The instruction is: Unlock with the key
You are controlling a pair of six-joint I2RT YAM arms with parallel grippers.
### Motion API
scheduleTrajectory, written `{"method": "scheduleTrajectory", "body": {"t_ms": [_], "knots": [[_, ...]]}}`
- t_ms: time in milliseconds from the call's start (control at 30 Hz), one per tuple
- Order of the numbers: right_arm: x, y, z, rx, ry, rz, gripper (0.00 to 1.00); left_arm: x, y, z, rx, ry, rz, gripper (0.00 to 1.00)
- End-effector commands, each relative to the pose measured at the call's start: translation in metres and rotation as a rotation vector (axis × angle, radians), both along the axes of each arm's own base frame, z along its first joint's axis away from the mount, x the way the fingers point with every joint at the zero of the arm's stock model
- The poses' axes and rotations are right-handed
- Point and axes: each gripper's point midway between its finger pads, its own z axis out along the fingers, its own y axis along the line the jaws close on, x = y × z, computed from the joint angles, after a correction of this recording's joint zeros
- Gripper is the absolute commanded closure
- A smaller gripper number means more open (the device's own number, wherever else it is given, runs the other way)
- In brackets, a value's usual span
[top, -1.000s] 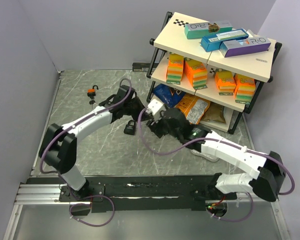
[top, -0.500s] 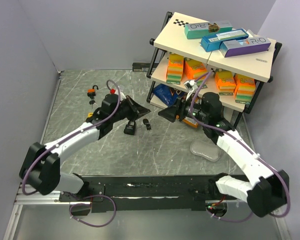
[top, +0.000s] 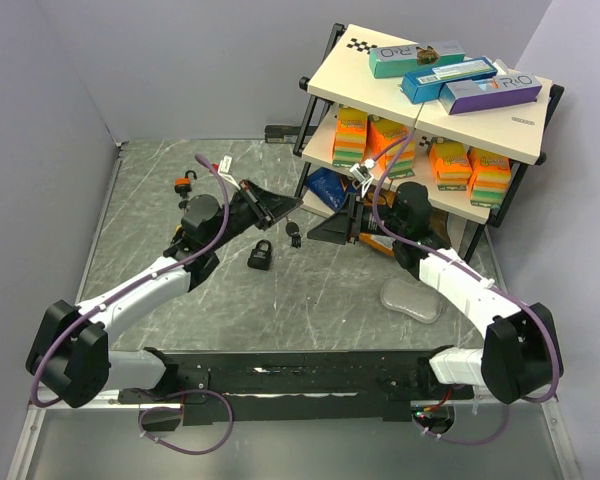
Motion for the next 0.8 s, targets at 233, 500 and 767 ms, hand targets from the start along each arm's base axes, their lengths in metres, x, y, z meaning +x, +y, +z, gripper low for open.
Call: {"method": "scheduleTrajectory", "body": {"t_ms": [233,500,767], "knots": [[-0.008,0.013,0.021,0.062,-0.055,0.091,0.52,-0.022,-0.010,0.041,-0.089,-0.177,-0.091,0.99],[-0.009,0.018,0.033,0.065,-0.096,0.095,0.52,-0.022,-0.016,0.039,-0.073,-0.178,-0.102,0.99],[-0.004,0.008,0.027,0.016,-0.091,0.010,0.40,-0.022,-0.014,0.043,-0.064,-0.192,-0.089,0.99]]}}
